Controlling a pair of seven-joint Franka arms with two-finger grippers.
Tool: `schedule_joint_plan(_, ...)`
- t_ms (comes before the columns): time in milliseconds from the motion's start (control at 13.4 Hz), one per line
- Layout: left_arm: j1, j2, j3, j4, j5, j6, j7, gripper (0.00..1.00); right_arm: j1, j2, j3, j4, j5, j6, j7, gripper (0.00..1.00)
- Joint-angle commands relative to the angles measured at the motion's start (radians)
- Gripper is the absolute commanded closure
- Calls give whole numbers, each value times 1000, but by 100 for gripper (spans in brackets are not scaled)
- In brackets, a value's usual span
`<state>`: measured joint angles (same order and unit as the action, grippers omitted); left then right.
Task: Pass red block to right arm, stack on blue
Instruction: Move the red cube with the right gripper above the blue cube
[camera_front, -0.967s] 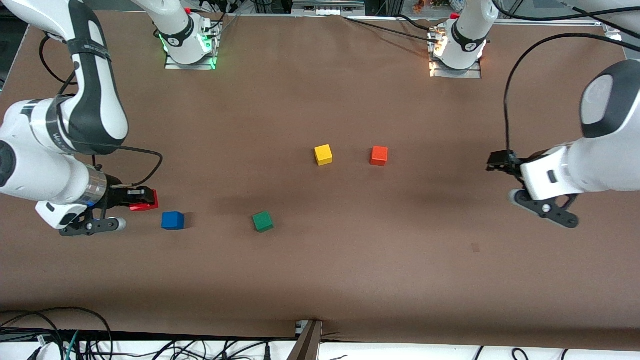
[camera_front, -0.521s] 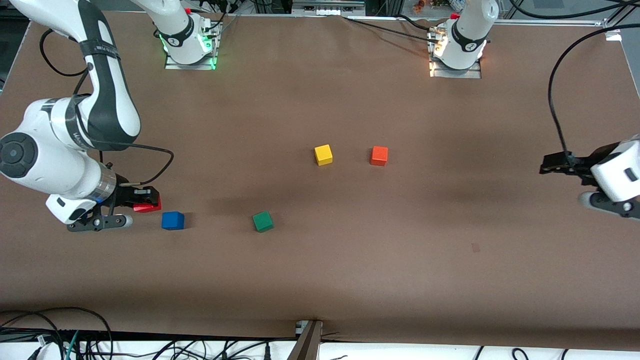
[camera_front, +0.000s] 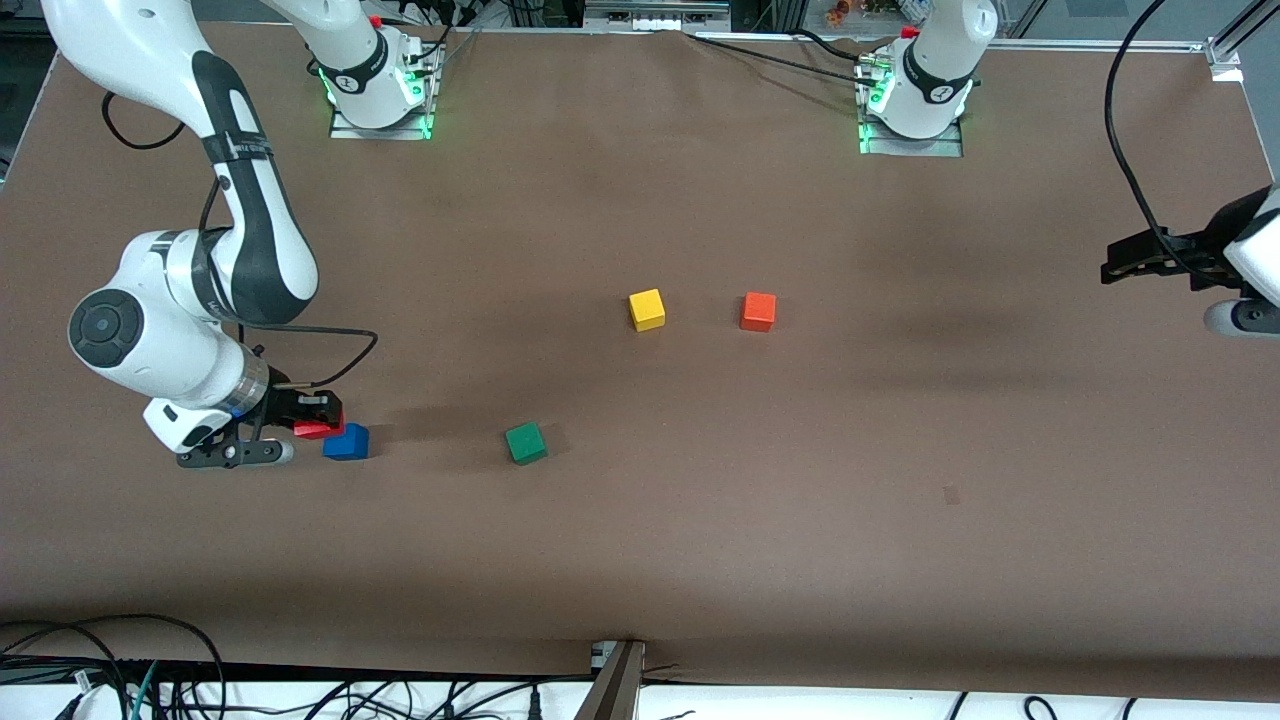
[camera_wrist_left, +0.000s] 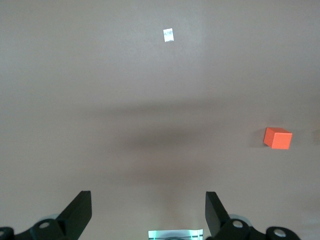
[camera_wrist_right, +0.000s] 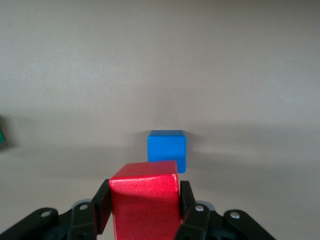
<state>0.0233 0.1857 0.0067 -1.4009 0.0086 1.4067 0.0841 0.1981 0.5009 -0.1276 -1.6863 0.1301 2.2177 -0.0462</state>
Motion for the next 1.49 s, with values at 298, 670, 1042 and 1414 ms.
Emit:
schedule_joint_plan(298,-9,-32,-5,-72,24,49,-17,0,-14,44,-3,2,25,69,2,100)
schedule_joint_plan(670,-8,-29,-5,-67,22,48,-14,0,-20,65,-3,0,26,97,6,100)
schedule_joint_plan(1042,-9,-8,-5,-27,16,49,-18,0,-20,76,-3,-7,28,119,6,100)
schedule_joint_plan(1414,-11,4,-5,-6,24,49,-17,0,-19,85,-3,-7,28,132,6,100)
